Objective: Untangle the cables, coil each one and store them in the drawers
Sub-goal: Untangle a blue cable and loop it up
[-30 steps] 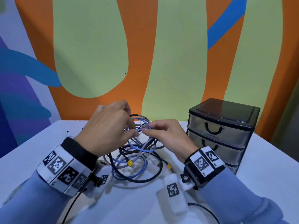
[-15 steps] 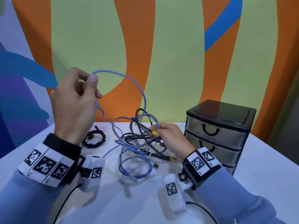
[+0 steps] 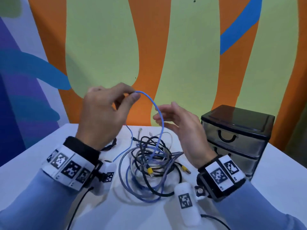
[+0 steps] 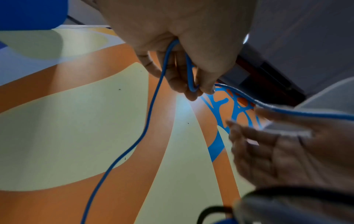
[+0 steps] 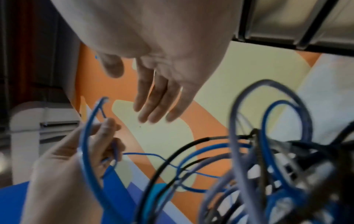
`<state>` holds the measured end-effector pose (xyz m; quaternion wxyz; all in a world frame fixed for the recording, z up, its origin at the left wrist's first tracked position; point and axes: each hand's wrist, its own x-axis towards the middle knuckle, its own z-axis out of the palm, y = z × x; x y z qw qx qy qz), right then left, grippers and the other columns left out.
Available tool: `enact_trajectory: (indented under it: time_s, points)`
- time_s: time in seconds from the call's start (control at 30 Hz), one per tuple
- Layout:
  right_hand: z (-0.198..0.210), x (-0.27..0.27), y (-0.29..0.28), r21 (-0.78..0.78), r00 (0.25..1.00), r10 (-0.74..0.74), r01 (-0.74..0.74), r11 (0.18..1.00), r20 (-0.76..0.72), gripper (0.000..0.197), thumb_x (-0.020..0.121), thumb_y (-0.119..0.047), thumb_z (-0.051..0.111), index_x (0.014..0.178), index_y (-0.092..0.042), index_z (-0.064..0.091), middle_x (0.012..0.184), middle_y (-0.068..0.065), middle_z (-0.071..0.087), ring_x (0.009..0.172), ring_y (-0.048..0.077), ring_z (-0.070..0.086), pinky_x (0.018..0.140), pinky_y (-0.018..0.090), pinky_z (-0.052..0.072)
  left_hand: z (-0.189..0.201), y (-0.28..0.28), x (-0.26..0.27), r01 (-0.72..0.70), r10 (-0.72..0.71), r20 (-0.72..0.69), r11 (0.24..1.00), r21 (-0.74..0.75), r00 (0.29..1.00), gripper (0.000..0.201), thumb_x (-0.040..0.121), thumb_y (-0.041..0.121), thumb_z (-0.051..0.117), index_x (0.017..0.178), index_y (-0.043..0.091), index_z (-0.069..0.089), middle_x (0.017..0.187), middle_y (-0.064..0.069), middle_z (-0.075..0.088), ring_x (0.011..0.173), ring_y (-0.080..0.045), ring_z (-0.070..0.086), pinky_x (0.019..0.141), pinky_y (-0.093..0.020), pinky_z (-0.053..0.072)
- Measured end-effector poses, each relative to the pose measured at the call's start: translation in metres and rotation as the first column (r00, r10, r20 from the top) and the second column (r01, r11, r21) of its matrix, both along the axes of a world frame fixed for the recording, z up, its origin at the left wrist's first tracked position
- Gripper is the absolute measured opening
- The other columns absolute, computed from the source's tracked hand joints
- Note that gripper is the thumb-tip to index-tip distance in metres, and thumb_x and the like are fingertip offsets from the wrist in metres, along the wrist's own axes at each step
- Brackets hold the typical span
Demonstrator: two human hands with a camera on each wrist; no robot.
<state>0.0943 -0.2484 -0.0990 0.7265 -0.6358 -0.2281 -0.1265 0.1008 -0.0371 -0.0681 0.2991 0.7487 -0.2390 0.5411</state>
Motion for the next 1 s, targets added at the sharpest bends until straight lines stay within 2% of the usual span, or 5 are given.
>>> enact_trajectory:
  time_s: [0.23,0.43,0.63,0.73,1.0]
  points:
    - [0.010,-0.016,0.007,0.205,0.921,0.363,-0.331,0.921,-0.143,0.024,0.102,-0.029,0.054,0.090,-0.012,0.064,0.048,-0.004,0.030,0.039,0.008,0.020,0.038,0.019,0.024,-0.006,-0.008,-0.003,-0.223,0.218,0.052,0.924,0.311,0.975,0.027,0.107,0.046,0.059,0.097,0.025,0.073,0.061,0.010,0.062,0.058,-0.022,0.056,0.089,-0.043,0.045]
    - [0.017,-0.007,-0.012,0.448,0.916,0.378,-0.283,0.848,-0.136,0.039,0.109,-0.037,0.043,0.101,-0.016,0.075,0.048,-0.007,0.021,0.047,0.010,0.007,0.044,0.025,0.007,-0.013,0.001,0.011,-0.190,0.380,-0.188,0.759,0.622,0.905,0.043,0.108,0.050,0.036,0.070,0.032,0.046,0.046,0.007,0.043,0.050,-0.020,0.046,0.105,-0.047,0.039]
    - [0.016,-0.001,-0.017,0.486,0.959,0.269,-0.194,0.852,-0.088,0.043,0.112,-0.034,0.038,0.142,-0.011,0.058,0.061,-0.005,0.048,0.042,0.006,0.023,0.048,0.024,0.012,-0.016,-0.019,-0.005,0.150,0.196,-0.434,0.751,0.643,0.879,0.040,0.112,0.055,0.030,0.108,0.032,0.062,0.061,0.002,0.051,0.059,-0.016,0.048,0.060,-0.045,0.045]
    - [0.013,0.001,-0.017,0.483,0.983,0.168,-0.112,0.869,-0.076,0.044,0.110,-0.030,0.044,0.148,-0.010,0.049,0.076,0.005,0.063,0.044,0.011,0.033,0.047,0.022,0.022,-0.019,-0.036,-0.019,0.323,0.065,-0.506,0.697,0.640,0.860,0.035,0.113,0.045,0.041,0.085,0.026,0.047,0.060,0.000,0.047,0.060,-0.019,0.045,0.059,-0.046,0.040]
    - [0.002,0.003,-0.004,-0.093,0.999,-0.001,-0.002,0.996,-0.035,0.038,0.114,-0.025,0.037,0.149,-0.016,0.049,0.092,0.016,0.076,0.080,0.031,0.073,0.075,0.035,0.059,-0.013,-0.036,-0.023,0.467,-0.279,-0.458,0.803,0.371,0.844,0.024,0.097,0.041,0.074,0.082,0.023,0.076,0.053,0.008,0.051,0.049,-0.010,0.043,0.051,-0.026,0.034]
